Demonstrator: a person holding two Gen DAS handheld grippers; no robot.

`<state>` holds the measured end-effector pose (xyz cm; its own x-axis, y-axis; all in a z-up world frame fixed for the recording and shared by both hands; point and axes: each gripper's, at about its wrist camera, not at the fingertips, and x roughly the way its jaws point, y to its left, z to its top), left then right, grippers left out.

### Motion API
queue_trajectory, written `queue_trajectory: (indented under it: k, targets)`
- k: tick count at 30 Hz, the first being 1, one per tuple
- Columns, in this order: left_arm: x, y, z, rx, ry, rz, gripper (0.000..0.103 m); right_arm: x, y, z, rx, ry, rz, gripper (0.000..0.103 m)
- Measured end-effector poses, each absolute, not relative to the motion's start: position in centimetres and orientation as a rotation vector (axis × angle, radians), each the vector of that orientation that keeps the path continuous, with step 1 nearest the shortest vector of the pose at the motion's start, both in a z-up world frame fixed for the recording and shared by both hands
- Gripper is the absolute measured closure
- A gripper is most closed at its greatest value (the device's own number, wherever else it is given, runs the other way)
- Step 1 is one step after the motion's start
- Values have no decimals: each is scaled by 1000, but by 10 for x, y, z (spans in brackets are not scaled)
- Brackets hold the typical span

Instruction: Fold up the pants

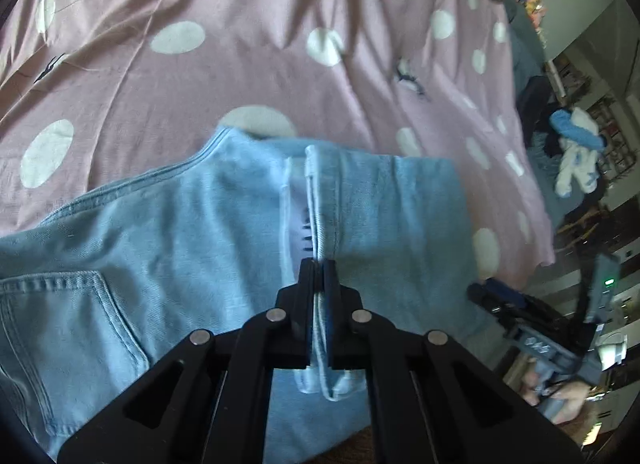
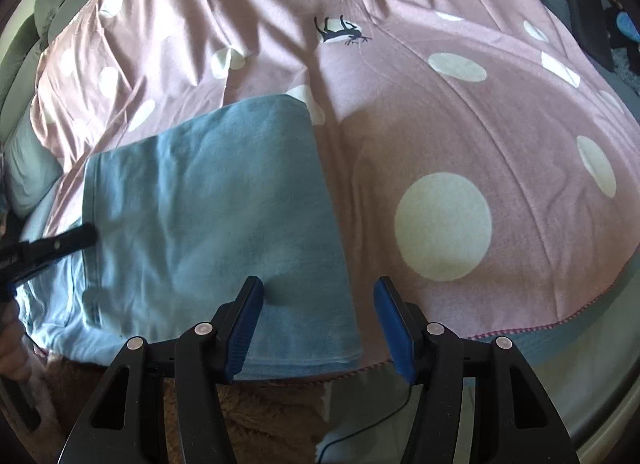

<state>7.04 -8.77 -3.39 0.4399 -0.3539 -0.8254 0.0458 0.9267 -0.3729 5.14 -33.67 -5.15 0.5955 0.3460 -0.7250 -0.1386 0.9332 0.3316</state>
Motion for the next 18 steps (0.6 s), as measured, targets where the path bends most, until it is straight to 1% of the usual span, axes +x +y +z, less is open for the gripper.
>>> queue_trajectory:
  k: [2, 4, 9, 11, 12, 13, 14, 18]
  targets:
    - [78, -84, -51, -308, 1137, -195, 100, 54, -333, -52, 248, 894, 280, 44]
    - [81, -83, -51, -309, 1123, -205, 102, 55, -330, -53, 232, 895, 272, 44]
    - [82, -73, -48, -346, 1142, -203, 100, 56, -327, -57, 230, 905, 278, 44]
    - [81, -67, -45, -372, 1137, -199, 87, 56, -327, -57, 231, 904, 278, 44]
    - [79, -64, -43, -392, 1131, -201, 68, 56, -327, -57, 231, 905, 277, 44]
    - [79, -60, -40, -424, 1123, -195, 39, 57, -327, -57, 229, 906, 276, 44]
    - [79, -58, -37, -443, 1110, -189, 30, 57, -327, -57, 228, 905, 277, 44]
    - [79, -60, -29, -413, 1085, -195, 29, 57, -327, -57, 235, 905, 277, 44]
